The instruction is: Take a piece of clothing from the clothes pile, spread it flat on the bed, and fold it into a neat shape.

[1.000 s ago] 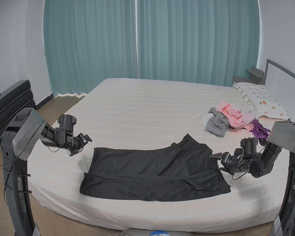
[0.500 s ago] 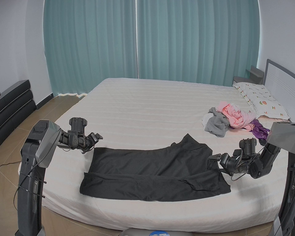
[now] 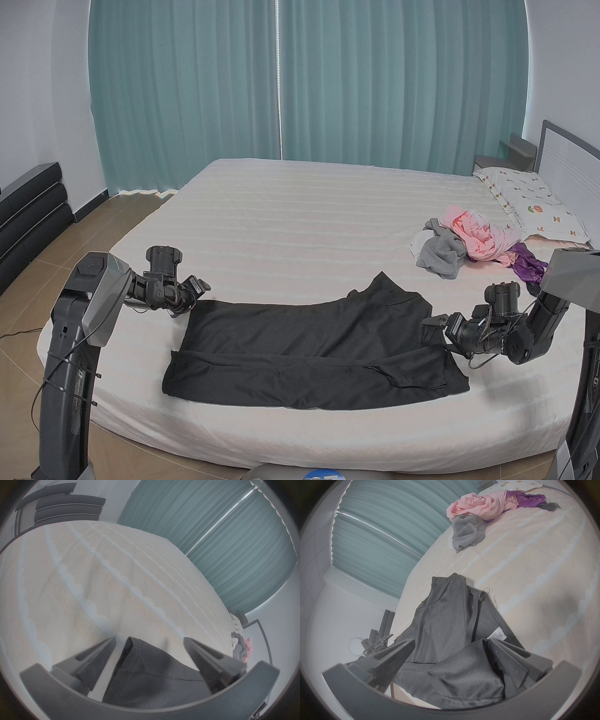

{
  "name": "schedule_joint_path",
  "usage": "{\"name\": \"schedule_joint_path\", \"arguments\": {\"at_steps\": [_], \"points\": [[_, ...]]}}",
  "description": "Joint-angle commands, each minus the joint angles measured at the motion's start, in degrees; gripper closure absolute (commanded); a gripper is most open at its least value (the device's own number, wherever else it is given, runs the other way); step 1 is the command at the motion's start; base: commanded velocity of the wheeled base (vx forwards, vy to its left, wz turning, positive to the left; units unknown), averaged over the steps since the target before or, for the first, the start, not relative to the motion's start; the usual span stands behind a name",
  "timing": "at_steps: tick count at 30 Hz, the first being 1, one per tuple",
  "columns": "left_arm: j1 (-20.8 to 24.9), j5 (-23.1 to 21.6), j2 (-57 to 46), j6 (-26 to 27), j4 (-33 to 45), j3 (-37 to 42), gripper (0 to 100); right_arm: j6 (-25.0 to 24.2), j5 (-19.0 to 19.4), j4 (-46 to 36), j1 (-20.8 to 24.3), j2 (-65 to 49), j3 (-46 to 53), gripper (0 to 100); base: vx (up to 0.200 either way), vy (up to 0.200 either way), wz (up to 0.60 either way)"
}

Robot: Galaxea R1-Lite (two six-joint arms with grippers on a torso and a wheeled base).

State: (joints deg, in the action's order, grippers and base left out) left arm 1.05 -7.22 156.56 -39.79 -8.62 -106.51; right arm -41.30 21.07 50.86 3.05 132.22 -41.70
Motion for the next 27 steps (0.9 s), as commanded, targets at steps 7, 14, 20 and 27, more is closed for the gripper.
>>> {"name": "schedule_joint_path", "arguments": {"at_steps": [7, 14, 20, 27], "points": [[-0.08, 7.22, -0.29, -2.84, -0.52, -0.19, 100, 0.26, -4.1, -0.5, 3.81, -4.07, 1.01, 0, 0.0, 0.0, 0.0], [-0.43, 10.12, -0.47, -6.26, -1.14, -1.33, 100, 1.05, -5.77, -2.43, 5.57, -3.2, -4.7, 0, 0.0, 0.0, 0.0], [-0.35, 10.47, -0.38, -7.06, -1.05, -1.51, 100, 1.14, -10.08, -11.48, 6.8, 2.17, -18.59, 0, 0.0, 0.0, 0.0], [-0.43, 10.47, -0.47, -8.02, -0.96, -0.89, 100, 1.49, -14.74, -21.5, 7.06, 12.01, -36.69, 0, 0.0, 0.0, 0.0]]}}
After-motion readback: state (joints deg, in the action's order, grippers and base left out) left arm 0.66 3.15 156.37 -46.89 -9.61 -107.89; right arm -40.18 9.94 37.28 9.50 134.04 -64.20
